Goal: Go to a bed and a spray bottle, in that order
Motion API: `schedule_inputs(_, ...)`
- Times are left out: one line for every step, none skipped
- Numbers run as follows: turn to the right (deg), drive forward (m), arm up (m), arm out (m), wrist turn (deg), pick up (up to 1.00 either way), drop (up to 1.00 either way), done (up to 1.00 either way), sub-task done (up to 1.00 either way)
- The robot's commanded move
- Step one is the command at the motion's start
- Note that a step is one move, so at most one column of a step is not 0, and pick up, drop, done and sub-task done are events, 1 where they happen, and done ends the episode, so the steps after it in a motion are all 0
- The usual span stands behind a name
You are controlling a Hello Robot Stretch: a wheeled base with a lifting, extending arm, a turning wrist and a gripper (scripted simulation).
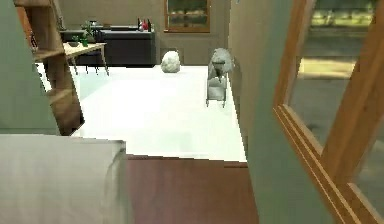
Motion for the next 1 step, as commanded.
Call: schedule_inputs(-3.0,0.00,0.00,0.00,0.0,0.00,0.00,0.00,0.00)
